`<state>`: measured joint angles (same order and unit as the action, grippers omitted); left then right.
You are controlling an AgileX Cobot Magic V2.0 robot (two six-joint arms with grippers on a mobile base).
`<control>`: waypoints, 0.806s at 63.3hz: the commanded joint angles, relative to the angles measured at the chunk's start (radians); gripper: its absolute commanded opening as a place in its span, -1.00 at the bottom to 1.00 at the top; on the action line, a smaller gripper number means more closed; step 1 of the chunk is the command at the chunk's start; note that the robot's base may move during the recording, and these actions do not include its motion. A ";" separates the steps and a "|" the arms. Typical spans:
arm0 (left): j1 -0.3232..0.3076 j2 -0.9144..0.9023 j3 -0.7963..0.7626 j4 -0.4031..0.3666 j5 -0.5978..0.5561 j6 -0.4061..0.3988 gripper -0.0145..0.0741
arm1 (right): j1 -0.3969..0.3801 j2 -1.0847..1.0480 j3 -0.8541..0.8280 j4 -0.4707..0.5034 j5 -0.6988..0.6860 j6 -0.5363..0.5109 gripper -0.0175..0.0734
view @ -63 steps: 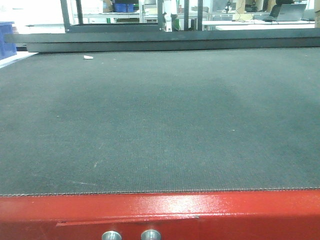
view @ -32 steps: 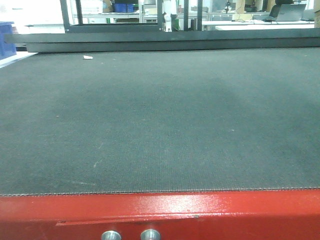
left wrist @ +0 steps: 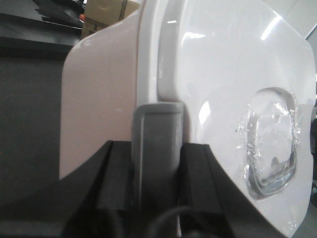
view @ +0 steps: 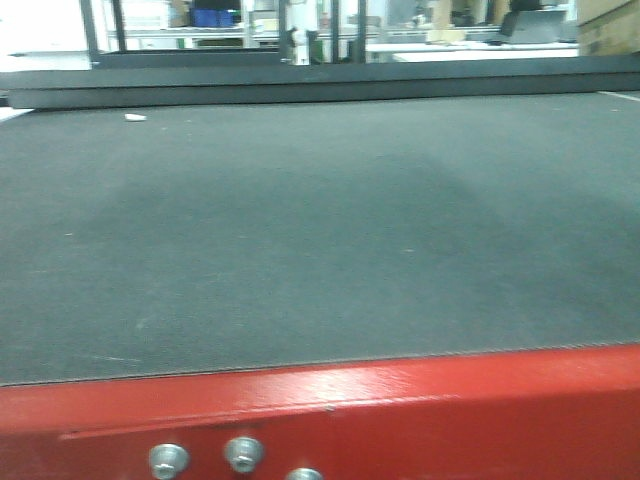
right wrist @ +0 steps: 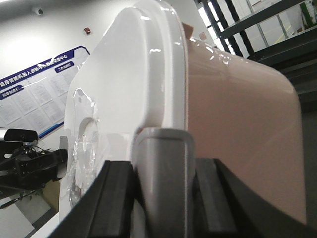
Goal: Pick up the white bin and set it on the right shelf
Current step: 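Drive the base away from the table while holding the bin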
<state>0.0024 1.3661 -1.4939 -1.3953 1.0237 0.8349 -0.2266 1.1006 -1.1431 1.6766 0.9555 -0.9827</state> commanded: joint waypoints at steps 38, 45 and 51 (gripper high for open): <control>-0.044 -0.044 -0.030 -0.082 0.286 0.051 -0.96 | 0.038 -0.035 -0.037 0.080 0.312 -0.021 -0.46; -0.044 -0.044 -0.030 -0.082 0.286 0.051 -0.96 | 0.038 -0.035 -0.037 0.080 0.312 -0.021 -0.46; -0.044 -0.044 -0.030 -0.082 0.286 0.051 -0.96 | 0.038 -0.035 -0.037 0.080 0.312 -0.021 -0.46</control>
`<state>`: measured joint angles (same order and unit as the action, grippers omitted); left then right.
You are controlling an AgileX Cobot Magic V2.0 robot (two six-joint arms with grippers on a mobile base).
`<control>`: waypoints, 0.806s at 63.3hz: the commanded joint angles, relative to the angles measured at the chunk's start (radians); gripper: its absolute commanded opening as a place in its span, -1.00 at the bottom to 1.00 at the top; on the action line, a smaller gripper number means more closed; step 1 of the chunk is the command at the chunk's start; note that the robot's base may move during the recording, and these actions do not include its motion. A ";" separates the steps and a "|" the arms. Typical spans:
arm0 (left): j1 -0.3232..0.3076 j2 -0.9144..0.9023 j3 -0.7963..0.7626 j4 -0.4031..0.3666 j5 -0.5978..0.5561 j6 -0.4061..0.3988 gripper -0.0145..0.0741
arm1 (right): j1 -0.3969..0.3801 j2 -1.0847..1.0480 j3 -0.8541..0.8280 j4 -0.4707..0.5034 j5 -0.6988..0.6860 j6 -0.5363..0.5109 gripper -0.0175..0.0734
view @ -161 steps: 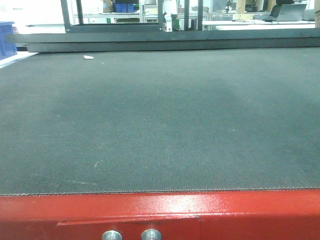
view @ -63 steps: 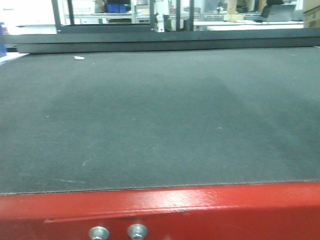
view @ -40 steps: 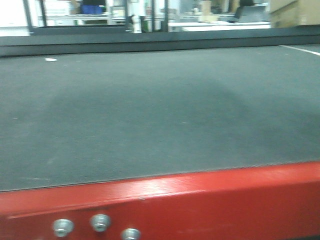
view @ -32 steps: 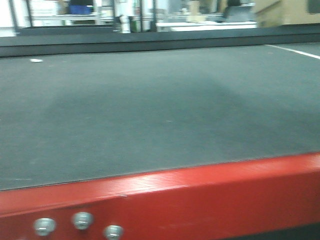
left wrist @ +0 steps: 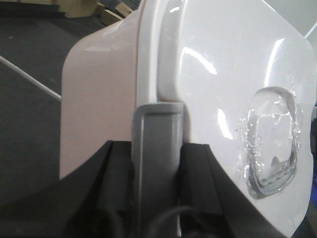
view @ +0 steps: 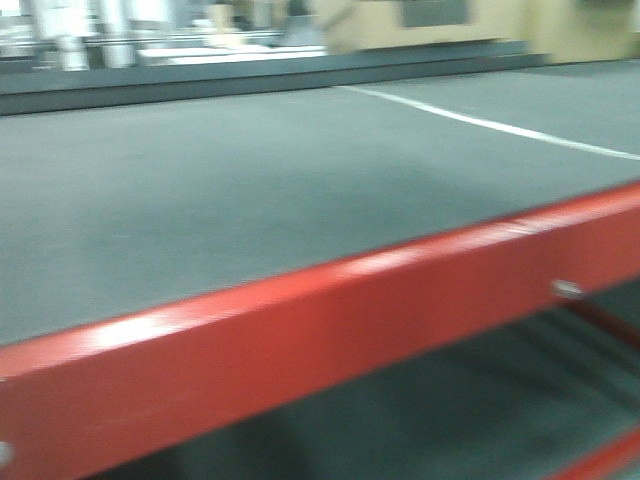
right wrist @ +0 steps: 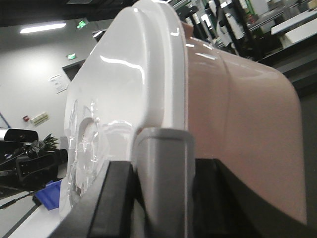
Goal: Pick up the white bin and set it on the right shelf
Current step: 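Drive the base away from the table while holding the bin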
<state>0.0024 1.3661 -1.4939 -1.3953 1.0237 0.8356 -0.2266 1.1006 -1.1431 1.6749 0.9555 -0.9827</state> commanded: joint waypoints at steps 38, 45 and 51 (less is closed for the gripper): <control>-0.044 -0.044 -0.030 -0.082 0.284 0.050 -0.96 | 0.038 -0.035 -0.037 0.081 0.313 -0.021 -0.46; -0.044 -0.044 -0.030 -0.082 0.284 0.050 -0.96 | 0.038 -0.035 -0.037 0.081 0.313 -0.021 -0.46; -0.044 -0.044 -0.030 -0.082 0.284 0.050 -0.96 | 0.038 -0.035 -0.037 0.081 0.313 -0.021 -0.46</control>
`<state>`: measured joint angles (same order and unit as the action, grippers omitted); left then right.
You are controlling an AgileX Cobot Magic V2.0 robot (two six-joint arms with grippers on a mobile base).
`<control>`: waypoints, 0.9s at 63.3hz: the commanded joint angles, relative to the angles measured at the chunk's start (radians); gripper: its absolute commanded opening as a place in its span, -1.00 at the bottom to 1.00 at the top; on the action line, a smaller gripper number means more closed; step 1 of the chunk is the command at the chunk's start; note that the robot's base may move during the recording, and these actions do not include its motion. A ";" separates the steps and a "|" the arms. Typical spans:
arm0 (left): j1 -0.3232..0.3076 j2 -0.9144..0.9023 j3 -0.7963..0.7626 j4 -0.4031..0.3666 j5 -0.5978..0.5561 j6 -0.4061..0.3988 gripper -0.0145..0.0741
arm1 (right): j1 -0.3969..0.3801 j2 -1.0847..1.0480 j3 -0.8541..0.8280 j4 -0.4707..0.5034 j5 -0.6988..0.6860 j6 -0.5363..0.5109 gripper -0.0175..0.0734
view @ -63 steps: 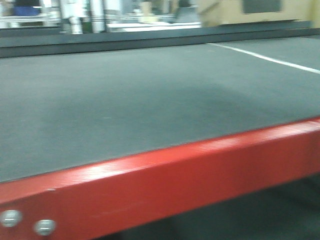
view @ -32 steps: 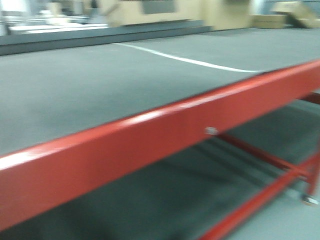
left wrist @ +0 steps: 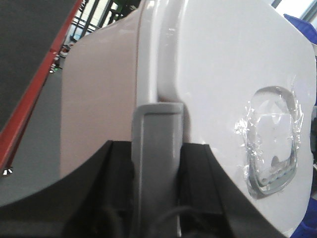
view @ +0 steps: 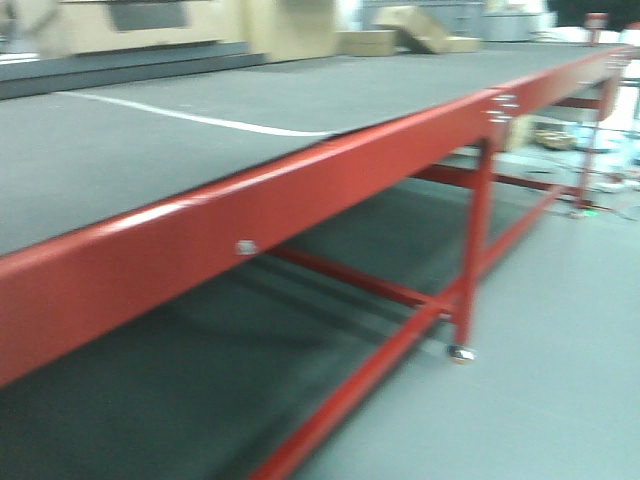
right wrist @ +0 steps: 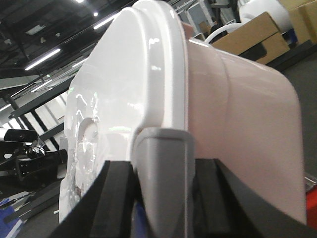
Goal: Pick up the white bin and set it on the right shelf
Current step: 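Drive the base away from the table while holding the bin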
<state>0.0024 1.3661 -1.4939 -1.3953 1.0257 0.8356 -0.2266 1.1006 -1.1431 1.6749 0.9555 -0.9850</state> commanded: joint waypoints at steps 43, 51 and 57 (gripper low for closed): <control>-0.044 -0.044 -0.030 -0.082 0.282 0.050 -0.96 | 0.038 -0.035 -0.037 0.081 0.313 -0.019 -0.46; -0.044 -0.044 -0.030 -0.082 0.282 0.050 -0.96 | 0.038 -0.035 -0.037 0.081 0.313 -0.019 -0.46; -0.044 -0.044 -0.030 -0.082 0.282 0.050 -0.96 | 0.038 -0.035 -0.037 0.081 0.313 -0.019 -0.46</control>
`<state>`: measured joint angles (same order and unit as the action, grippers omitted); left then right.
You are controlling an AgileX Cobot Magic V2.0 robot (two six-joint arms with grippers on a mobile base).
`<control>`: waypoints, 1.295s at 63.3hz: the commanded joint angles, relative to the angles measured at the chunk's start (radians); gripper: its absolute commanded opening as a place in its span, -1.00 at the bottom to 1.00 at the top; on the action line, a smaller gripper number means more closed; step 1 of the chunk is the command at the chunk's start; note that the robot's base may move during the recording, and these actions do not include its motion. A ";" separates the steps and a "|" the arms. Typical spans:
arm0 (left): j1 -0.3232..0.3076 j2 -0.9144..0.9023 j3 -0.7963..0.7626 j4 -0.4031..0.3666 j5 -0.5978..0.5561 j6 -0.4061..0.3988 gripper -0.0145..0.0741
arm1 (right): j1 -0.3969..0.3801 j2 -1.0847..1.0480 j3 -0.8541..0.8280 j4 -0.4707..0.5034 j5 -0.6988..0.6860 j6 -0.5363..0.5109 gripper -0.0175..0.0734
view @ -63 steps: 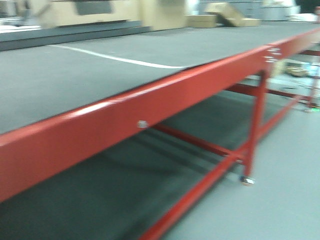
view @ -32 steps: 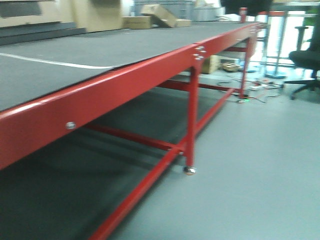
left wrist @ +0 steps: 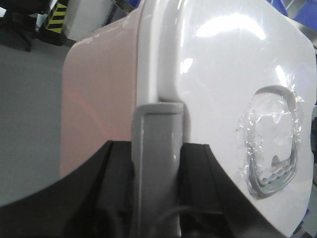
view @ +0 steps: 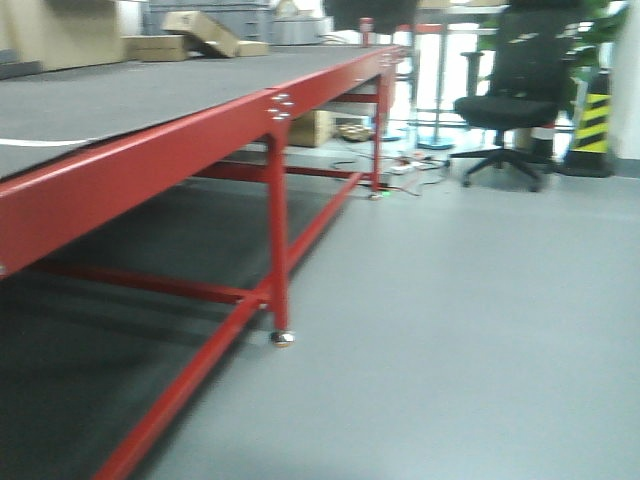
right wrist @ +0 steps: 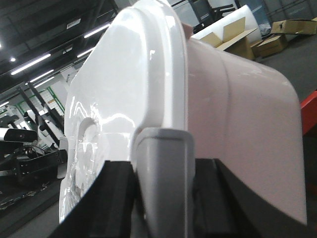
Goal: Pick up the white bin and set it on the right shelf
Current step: 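Drive the base away from the table while holding the bin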
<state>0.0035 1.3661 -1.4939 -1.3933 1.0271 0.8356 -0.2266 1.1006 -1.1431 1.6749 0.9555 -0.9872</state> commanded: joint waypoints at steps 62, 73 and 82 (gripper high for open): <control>-0.045 -0.044 -0.030 -0.084 0.280 0.050 -0.96 | 0.038 -0.035 -0.037 0.081 0.313 -0.017 -0.46; -0.045 -0.044 -0.030 -0.084 0.280 0.050 -0.96 | 0.038 -0.035 -0.037 0.081 0.313 -0.017 -0.46; -0.045 -0.044 -0.030 -0.084 0.280 0.050 -0.96 | 0.038 -0.035 -0.037 0.081 0.313 -0.017 -0.46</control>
<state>0.0035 1.3661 -1.4939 -1.3915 1.0294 0.8356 -0.2266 1.0982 -1.1431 1.6749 0.9555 -0.9872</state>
